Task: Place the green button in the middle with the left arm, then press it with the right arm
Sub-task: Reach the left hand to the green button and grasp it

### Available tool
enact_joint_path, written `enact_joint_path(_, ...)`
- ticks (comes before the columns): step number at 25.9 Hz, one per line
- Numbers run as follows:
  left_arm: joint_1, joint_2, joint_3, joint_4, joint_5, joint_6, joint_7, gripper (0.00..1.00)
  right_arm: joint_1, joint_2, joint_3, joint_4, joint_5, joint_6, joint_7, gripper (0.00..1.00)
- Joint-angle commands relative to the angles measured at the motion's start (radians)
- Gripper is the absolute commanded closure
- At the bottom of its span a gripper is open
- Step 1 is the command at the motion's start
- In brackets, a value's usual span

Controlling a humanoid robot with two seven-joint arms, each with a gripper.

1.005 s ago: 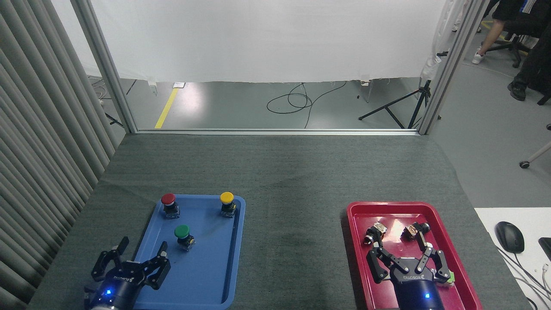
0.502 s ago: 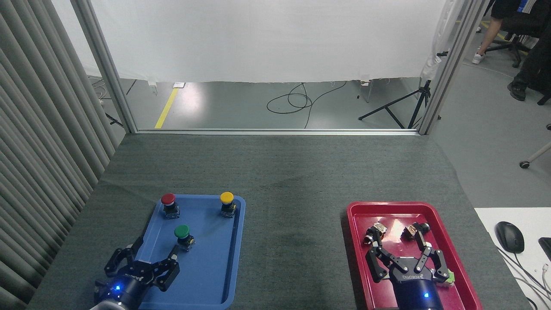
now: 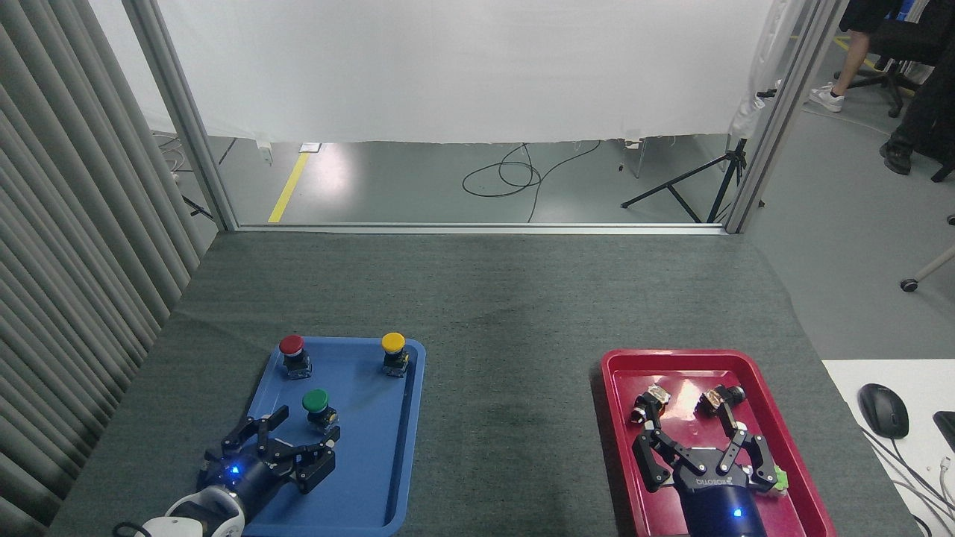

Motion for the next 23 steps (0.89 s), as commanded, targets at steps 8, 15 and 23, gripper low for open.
enact_joint_path(8,-0.085,-0.038,-0.045,0.128,0.0,0.031,0.001,0.01,-0.005,0.006,0.002,-0.002,0.004,0.008,0.0,0.0)
enact_joint_path(15,-0.119,-0.076,-0.052,0.2,0.0,0.036,0.0,0.95,-0.005,0.011,0.002,0.0,0.007,0.008,0.002,0.0)
enact_joint_path(23,-0.121,-0.085,-0.053,0.177,0.003,0.054,-0.011,1.0,-0.004,0.008,0.028,0.0,0.021,0.012,0.028,0.0)
